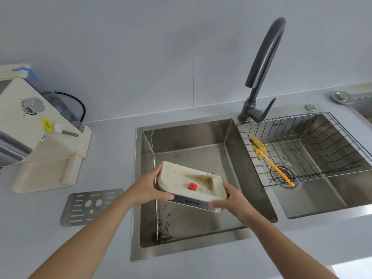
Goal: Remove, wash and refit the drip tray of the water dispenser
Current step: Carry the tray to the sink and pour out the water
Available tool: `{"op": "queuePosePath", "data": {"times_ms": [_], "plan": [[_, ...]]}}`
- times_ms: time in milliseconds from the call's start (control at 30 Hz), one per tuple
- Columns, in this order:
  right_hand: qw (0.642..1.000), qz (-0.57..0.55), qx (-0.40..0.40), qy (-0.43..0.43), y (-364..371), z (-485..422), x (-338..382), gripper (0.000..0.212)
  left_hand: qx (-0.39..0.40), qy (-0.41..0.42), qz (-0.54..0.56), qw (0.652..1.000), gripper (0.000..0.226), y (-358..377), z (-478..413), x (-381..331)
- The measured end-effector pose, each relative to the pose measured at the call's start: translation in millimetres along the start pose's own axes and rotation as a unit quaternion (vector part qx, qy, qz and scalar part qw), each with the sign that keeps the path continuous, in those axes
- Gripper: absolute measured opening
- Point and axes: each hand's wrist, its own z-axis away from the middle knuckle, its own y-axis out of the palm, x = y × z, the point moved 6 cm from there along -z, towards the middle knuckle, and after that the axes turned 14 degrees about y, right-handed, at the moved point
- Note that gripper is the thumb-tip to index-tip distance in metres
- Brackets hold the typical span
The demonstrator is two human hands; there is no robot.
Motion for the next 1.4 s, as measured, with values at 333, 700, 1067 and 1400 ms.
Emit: {"op": "queuePosePath", "data": {"times_ms": [333,700,1067,1400], "plan": [[0.988,-0.127,0.064,0.059,10.1,-14.1,-1.1,0.047,-0.009,-0.009,0.007,1.0,0.087,-25.6,-35.7,-11.5],[0.904,-0.341,0.188,0.175,32.0,-18.0,-5.9,0.042,0.009,-0.066,-0.098,0.993,0.075,-30.8,-73.2,-37.9],[0.887,-0.359,0.201,0.21,37.6,-5.2,-4.7,0.048,0.027,-0.126,-0.173,0.976,0.085,-24.5,-76.2,-26.9],[0.939,-0.278,0.07,0.191,25.9,-9.2,-12.0,0.049,0.013,-0.092,-0.047,0.995,0.036,-11.7,-49.5,-21.5]]}}
